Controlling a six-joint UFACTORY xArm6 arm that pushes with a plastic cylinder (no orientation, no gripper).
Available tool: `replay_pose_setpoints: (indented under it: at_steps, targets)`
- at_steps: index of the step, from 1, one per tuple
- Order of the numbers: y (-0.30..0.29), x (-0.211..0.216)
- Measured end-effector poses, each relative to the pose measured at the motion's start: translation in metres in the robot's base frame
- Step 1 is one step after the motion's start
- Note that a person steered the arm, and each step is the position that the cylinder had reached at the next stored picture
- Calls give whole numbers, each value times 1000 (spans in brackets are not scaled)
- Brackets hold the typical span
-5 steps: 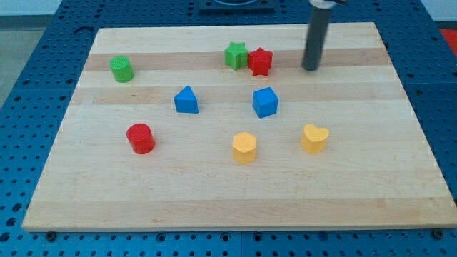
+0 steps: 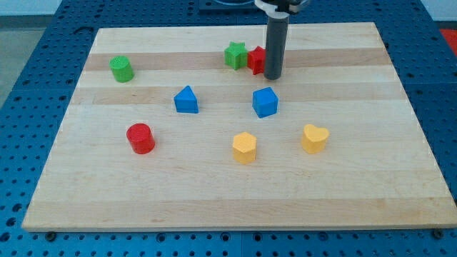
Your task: Move the red star up a bit
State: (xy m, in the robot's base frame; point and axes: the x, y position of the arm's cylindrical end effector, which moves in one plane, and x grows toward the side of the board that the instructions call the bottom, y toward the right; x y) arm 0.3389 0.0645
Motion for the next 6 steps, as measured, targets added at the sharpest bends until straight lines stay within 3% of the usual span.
replay_pose_setpoints:
  at_steps: [4, 5, 6]
  targets:
    - [0, -34]
    - [3, -28]
    - [8, 22]
